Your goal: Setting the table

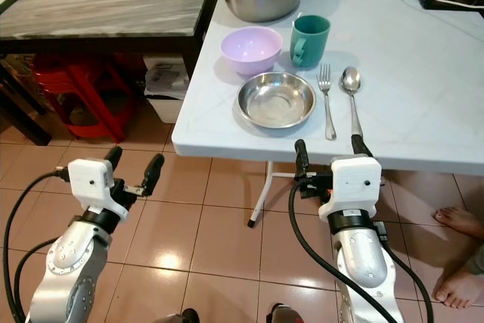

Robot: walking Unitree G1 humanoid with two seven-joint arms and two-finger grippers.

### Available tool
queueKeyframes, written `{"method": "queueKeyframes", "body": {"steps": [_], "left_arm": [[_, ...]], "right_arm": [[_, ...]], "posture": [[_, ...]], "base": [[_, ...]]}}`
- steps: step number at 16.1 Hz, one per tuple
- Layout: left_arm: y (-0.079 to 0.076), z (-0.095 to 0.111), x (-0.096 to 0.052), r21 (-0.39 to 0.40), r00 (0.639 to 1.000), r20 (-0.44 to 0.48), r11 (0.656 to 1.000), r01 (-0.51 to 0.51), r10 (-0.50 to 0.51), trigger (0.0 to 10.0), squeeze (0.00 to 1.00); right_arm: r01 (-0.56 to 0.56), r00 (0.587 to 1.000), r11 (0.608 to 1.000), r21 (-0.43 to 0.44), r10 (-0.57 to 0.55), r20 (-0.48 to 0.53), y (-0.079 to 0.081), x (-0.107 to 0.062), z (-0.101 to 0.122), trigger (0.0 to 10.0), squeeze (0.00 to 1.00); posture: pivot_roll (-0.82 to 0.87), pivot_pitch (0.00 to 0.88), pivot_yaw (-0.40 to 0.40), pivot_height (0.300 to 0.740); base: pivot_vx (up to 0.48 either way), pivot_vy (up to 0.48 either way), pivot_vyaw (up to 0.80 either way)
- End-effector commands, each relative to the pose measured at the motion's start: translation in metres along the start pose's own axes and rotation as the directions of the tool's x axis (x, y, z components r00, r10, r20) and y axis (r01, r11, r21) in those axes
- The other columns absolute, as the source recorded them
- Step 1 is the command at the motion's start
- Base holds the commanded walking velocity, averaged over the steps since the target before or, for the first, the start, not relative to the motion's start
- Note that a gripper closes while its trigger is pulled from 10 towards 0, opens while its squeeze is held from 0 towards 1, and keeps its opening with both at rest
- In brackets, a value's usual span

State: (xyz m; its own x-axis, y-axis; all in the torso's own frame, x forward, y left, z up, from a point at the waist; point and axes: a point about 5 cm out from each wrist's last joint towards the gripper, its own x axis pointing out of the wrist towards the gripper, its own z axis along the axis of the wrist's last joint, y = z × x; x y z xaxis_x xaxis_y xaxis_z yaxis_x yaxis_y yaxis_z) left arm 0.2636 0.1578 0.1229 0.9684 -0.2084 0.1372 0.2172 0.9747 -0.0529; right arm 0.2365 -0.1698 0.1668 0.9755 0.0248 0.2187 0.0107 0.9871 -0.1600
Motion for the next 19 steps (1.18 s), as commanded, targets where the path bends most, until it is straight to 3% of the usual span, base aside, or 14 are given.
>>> {"method": "queueKeyframes", "body": {"steps": [1,8,10,15,19], "left_arm": [[0.004,0.003,-0.002,0.008,1.000,0.005,1.000,-0.005,0.005,10.0,0.00],[0.002,0.002,-0.002,0.002,1.000,0.000,1.000,0.002,-0.002,10.0,0.00],[0.002,0.002,-0.003,0.004,1.000,-0.008,1.000,0.004,-0.004,10.0,0.00],[0.002,0.001,-0.004,0.003,1.000,-0.017,1.000,0.012,-0.012,10.0,0.00],[0.002,-0.001,-0.004,0.007,1.000,-0.025,1.000,0.011,-0.011,10.0,0.00]], "right_arm": [[0.002,1.000,1.000,0.007,-0.002,0.003,-0.001,-0.001,0.002,10.0,0.00],[0.001,1.000,1.000,-0.003,-0.001,-0.026,0.001,-0.003,-0.002,10.0,0.00],[0.027,0.999,0.998,-0.059,-0.029,-0.043,0.000,-0.001,-0.006,10.0,0.00],[0.039,0.997,0.999,-0.008,-0.040,-0.062,0.002,-0.001,-0.009,10.0,0.00],[0.031,0.995,0.999,-0.029,-0.034,-0.097,-0.001,-0.003,-0.013,10.0,0.00]], "posture": [[-0.11,0.190,0.099,0.740],[-0.11,0.196,0.103,0.740],[-0.11,0.200,0.105,0.740],[-0.11,0.202,0.109,0.740],[-0.12,0.202,0.107,0.740]], "base": [[0.304,0.000,0.00],[0.327,0.000,0.00],[0.328,0.000,0.00],[0.324,0.000,0.00],[0.321,0.000,0.00]]}}
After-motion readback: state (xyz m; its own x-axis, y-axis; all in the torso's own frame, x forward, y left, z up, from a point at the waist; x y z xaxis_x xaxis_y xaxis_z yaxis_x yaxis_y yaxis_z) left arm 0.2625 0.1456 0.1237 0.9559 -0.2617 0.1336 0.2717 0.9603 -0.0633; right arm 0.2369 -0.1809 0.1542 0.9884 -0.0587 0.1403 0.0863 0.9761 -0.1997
